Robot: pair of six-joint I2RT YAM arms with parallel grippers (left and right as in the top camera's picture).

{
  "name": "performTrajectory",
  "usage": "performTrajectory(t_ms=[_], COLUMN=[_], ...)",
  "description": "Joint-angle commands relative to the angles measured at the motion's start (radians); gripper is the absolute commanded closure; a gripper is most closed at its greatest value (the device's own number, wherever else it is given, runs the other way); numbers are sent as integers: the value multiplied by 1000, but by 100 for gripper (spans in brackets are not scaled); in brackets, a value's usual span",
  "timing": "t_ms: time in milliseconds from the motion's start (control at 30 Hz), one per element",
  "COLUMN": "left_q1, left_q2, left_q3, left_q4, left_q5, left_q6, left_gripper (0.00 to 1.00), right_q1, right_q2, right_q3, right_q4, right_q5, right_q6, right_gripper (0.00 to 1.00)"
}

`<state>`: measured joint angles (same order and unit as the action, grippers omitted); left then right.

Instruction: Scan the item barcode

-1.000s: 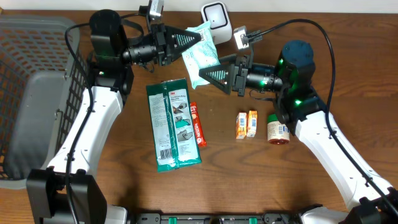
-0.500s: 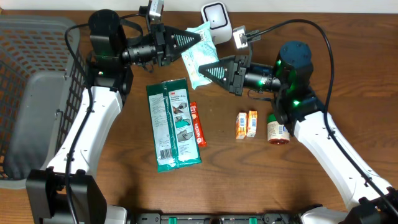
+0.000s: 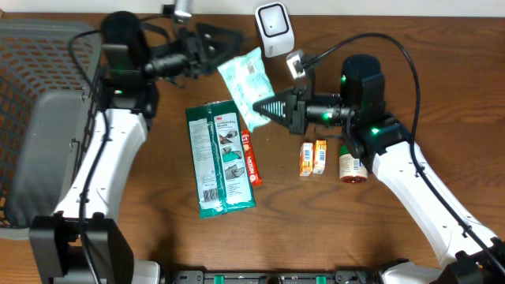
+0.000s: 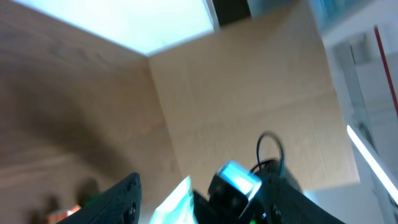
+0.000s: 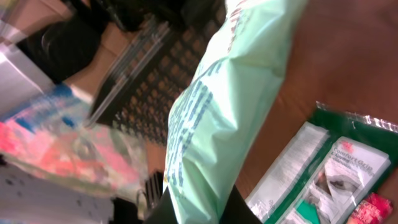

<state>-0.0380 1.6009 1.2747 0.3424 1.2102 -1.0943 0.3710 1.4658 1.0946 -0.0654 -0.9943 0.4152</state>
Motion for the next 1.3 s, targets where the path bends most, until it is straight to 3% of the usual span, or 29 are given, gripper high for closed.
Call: performTrajectory(t_ms=[0,100,200,333,500,600,700,767,900,1100,1167,1267], left_q1=[73,119,161,179,159,129,74,32,-28,-44,-44,-44], left_q2=[0,0,0,0,0,0,0,0,0,0,0,0], left_q3=[6,6,6,6,5,5,5,5,6,6,6,6], left_q4=[7,7,-1,-18,-249,-558,-837,-932,-1007,-1062,-1068,-1076], left_q5=[-10,37,112,211,136,-93,-475,-682,-966,-1326,-1411,-1421], left_q6=[28,62,95,153,295,465,588,634,695,694,695,694], left_gripper=[37,36,36,36,37,36,36,36,36,33,29,23], right_q1=[-23,-53,-68,-50,6,42,65,79,88,89,89,92], right_q2=[-2,-2,-2,-1,-1,-2,-1,-1,1,1,4,13], right_q3=[7,37,133,354,548,587,586,586,586,586,586,586], right_q4=[-84,-207,-444,-803,-1024,-1057,-1070,-1073,-1044,-904,-809,-705], right_q5=[43,93,232,595,813,893,899,900,944,1214,1296,1305], right_q6=[-156,-228,-343,-505,-639,-651,-792,-930,-1160,-1344,-1428,-1492], right_gripper=[99,99,99,99,99,99,99,99,99,99,99,99])
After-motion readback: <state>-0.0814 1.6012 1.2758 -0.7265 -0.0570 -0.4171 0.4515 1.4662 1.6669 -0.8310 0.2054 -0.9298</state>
